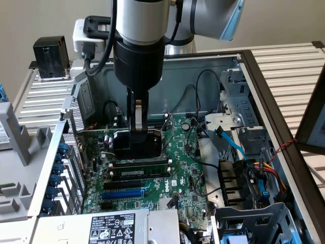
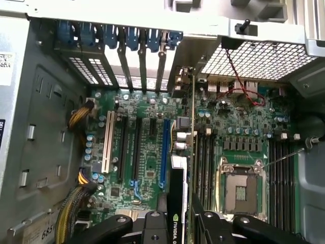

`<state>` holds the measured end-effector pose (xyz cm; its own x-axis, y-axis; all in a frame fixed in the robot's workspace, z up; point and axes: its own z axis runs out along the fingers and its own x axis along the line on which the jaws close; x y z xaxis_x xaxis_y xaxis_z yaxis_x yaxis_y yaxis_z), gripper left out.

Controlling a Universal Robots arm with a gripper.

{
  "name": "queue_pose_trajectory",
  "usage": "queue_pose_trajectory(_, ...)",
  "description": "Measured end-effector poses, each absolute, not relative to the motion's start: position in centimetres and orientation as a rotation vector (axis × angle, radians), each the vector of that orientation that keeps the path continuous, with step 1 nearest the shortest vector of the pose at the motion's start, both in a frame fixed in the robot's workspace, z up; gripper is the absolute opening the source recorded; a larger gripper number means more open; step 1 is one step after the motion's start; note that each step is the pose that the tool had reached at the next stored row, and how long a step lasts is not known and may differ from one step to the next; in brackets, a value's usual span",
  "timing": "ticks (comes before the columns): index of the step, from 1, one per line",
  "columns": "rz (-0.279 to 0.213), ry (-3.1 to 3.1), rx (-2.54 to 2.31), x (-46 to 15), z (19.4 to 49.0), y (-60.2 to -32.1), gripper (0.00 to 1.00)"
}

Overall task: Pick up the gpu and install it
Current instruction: 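Insert the gpu into the slot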

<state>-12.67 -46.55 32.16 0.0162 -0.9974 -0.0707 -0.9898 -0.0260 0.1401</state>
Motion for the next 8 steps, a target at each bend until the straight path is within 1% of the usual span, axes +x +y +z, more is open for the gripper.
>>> queue_pose_trajectory(8,-0.227,-2.158,2.204,-13.2,30.7,-46.6,0.27)
